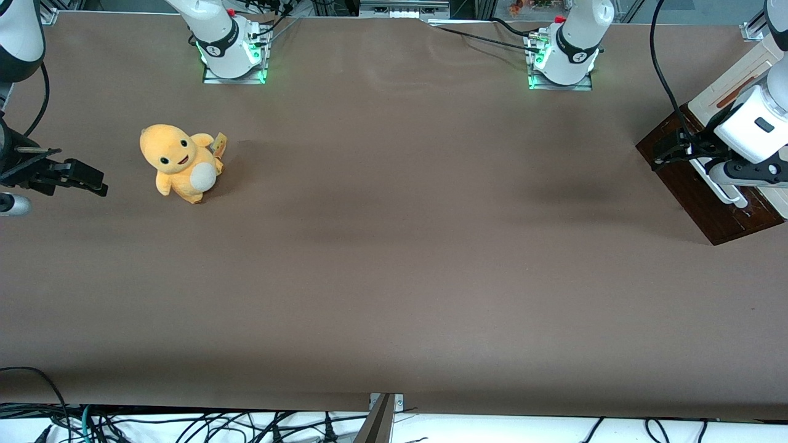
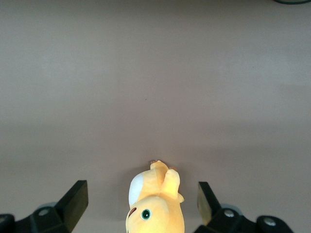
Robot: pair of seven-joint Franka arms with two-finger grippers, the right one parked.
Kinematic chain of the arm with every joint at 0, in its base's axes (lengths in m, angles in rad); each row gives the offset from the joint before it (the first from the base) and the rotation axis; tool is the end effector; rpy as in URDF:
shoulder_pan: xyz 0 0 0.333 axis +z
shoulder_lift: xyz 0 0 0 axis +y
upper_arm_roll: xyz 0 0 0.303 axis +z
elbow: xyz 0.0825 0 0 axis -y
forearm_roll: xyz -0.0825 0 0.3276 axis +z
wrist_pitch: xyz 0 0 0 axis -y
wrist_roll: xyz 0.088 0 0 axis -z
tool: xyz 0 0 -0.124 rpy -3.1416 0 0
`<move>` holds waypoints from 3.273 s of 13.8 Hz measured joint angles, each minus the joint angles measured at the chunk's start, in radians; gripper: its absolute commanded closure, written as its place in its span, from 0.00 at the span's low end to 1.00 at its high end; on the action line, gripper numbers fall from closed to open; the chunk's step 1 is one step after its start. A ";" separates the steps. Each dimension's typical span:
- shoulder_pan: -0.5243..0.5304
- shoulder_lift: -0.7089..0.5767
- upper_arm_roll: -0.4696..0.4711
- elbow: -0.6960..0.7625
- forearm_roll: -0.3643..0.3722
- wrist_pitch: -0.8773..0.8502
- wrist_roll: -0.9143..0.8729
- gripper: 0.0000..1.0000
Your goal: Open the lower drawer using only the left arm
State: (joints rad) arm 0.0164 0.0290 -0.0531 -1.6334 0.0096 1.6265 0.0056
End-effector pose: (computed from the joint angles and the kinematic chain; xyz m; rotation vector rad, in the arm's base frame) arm 0.5082 -0.0172 0.5586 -3.1318 0.0674 0.0560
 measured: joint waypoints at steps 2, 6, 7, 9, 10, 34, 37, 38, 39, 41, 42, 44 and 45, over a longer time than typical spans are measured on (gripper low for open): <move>0.000 0.003 0.000 0.000 0.000 0.000 0.000 0.00; 0.000 0.003 0.000 0.000 0.000 0.000 0.000 0.00; 0.000 0.003 0.000 0.000 0.000 0.000 -0.001 0.00; 0.000 0.003 -0.001 0.000 0.000 0.000 -0.002 0.00; 0.000 0.003 -0.001 0.000 0.000 0.000 -0.002 0.00; 0.083 0.584 0.022 -0.023 0.758 -0.197 -0.429 0.00; 0.061 0.647 0.018 -0.023 0.840 -0.246 -0.512 0.00; 0.056 0.673 0.017 -0.023 0.890 -0.275 -0.533 0.00; 0.051 0.699 0.016 -0.022 0.937 -0.301 -0.550 0.01; 0.048 0.739 0.016 -0.022 0.979 -0.326 -0.570 0.11; 0.048 0.750 0.016 -0.022 0.991 -0.332 -0.574 0.20; 0.048 0.760 0.017 -0.021 1.001 -0.334 -0.578 0.39; 0.048 0.761 0.017 -0.021 1.005 -0.335 -0.584 0.50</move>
State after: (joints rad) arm 0.0647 0.7897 -0.0362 -1.6546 1.0150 1.2911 -0.5779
